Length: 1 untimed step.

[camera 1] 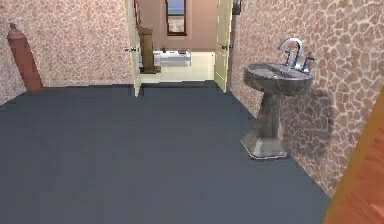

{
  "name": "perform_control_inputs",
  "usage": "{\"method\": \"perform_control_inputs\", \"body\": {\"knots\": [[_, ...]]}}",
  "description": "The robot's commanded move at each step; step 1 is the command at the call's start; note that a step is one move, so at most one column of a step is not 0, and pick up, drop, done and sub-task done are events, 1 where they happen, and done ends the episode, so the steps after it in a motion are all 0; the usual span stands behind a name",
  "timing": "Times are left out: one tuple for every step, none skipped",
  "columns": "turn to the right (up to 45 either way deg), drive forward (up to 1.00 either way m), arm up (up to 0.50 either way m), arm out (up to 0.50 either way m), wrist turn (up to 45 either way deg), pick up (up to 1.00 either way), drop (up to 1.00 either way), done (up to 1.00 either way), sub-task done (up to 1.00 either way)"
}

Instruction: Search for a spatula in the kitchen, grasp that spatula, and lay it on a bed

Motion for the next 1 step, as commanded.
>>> {"method": "perform_control_inputs", "body": {"knots": [[0.0,1.00,0.00,0.00,0.0,0.00,0.00,0.00,0.00]]}}
